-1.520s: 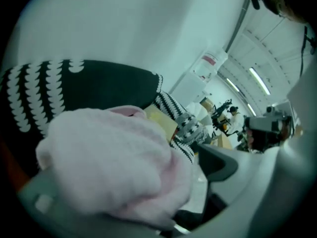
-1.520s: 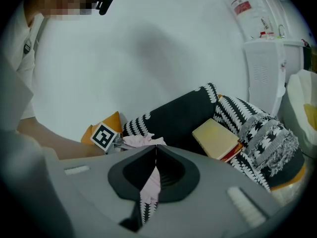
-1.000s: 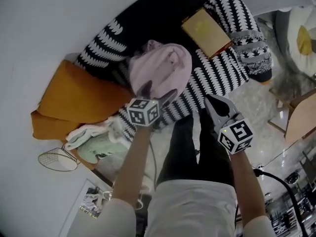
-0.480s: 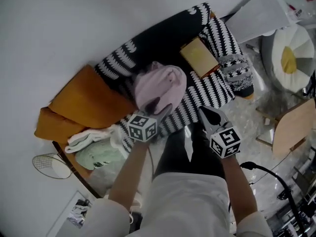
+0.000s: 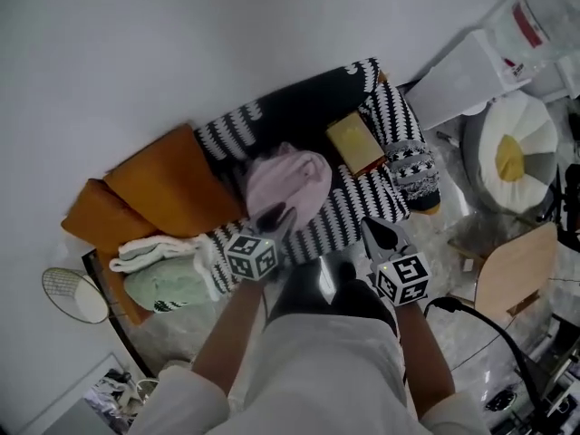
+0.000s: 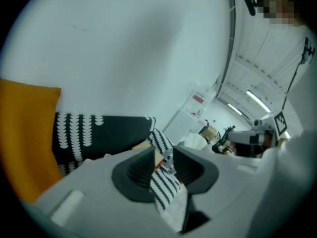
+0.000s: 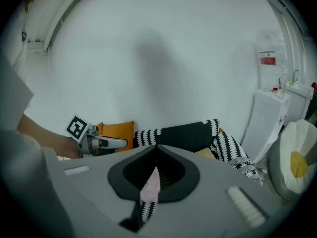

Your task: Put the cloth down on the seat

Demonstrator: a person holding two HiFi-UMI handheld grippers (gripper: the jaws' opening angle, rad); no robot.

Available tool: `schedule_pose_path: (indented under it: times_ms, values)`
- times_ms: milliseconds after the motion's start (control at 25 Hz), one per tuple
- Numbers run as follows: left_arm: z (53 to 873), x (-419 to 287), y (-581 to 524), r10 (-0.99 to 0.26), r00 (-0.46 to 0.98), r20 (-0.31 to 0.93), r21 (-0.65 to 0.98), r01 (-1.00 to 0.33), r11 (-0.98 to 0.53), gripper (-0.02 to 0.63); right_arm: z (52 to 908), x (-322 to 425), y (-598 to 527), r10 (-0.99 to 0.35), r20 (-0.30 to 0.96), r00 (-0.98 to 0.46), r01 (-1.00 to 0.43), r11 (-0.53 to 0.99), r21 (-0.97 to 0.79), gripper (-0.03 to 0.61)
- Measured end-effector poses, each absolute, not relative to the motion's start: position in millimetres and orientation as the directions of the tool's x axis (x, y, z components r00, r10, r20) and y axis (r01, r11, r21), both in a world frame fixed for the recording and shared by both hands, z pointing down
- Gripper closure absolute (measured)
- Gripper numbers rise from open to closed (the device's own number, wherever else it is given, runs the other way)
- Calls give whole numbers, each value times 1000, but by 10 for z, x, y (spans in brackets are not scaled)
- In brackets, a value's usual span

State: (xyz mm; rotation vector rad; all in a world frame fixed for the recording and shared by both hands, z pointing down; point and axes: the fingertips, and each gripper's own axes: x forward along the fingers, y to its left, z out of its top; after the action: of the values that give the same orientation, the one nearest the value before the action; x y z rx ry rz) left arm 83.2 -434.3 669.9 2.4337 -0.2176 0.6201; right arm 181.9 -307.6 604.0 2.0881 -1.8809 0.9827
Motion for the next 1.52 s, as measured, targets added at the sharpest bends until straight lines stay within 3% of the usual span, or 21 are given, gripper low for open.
schedule_pose_path:
  times_ms: [280,400,680,1240,1520]
  values:
    - [6166,548,-3893,-124,881,457,479,-361,-800,553,5691,1740,-2616,-857,512,-63,-945,-114,-307,574]
    - [5949,359,-3581,-193,877,440,456,-403,-793,613,5520,1611,-2343,-869,484,-99,-952,-59,-301,574]
    - [5619,-14,-2711,-282,884,373,477,-443,-759,615,5312,1172,-1664,-879,445,-169,-955,35,-293,574]
    - [4772,-574,-1473,-471,859,201,461,-507,-729,615,4868,1021,-471,-897,380,-226,-965,153,-212,575]
    - [4404,-814,-1198,-433,886,167,410,-462,-786,615,4582,639,-449,-903,327,-279,-951,213,-223,574]
